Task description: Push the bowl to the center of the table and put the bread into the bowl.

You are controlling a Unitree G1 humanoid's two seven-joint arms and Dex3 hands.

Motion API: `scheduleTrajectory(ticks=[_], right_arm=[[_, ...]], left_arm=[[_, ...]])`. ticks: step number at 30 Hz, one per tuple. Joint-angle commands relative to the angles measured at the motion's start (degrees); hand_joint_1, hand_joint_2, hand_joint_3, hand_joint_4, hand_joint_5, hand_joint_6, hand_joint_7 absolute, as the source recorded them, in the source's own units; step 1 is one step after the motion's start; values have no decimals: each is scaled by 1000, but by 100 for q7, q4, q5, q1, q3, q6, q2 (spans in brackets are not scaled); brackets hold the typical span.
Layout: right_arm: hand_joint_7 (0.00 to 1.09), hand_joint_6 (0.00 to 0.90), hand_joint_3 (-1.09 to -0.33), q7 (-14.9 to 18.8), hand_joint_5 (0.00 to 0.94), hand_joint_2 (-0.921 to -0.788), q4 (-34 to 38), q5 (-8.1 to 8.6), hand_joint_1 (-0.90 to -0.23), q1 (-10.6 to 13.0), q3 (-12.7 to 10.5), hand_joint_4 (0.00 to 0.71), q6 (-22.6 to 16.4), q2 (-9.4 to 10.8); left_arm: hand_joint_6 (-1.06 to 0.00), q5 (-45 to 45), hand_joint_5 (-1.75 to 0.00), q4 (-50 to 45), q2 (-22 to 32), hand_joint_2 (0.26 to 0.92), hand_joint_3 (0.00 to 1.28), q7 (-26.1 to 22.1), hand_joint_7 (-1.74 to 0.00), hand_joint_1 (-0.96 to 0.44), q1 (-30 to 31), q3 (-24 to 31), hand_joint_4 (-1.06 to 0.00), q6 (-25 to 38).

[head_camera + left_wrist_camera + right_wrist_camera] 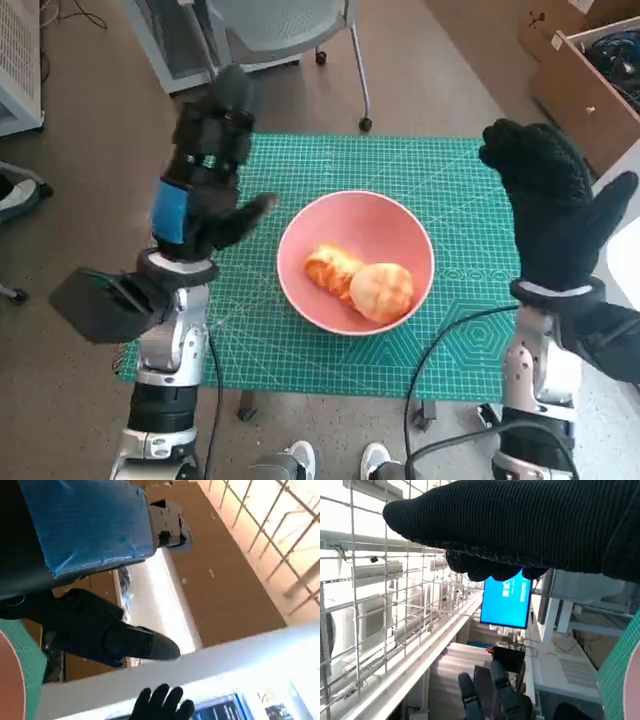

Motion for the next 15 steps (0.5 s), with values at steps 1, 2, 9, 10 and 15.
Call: scheduleTrajectory(ticks=[1, 2, 9, 10, 15], right_arm=[[590, 102, -613, -70, 2, -921, 88, -151, -463, -46, 48, 326, -64, -13], [591, 102, -613, -68, 2, -921, 112, -183, -464, -67, 51, 326, -100, -24], [591, 103, -611, -88, 2, -921, 295, -381, -470, -195, 66, 328, -322, -71], [591, 103, -611, -99, 2, -921, 314, -410, -471, -211, 71, 328, -347, -78], [593, 108, -611, -144, 4, -921, 389, -500, -481, -268, 93, 331, -427, -97]], left_arm=[[1, -70, -243, -109, 13, 867, 334, -77, -644, -634, 32, 63, -3, 66], [1, -68, -243, -90, 1, 867, 336, -69, -642, -633, 22, 77, -2, 55], [1, 29, -221, -39, -59, 862, 350, 8, -631, -626, -30, 114, 1, 27], [1, 34, -222, -34, -65, 862, 350, 16, -631, -626, -43, 118, 1, 37], [1, 41, -256, -91, -90, 856, 359, 82, -648, -623, -74, 129, 1, 119]])
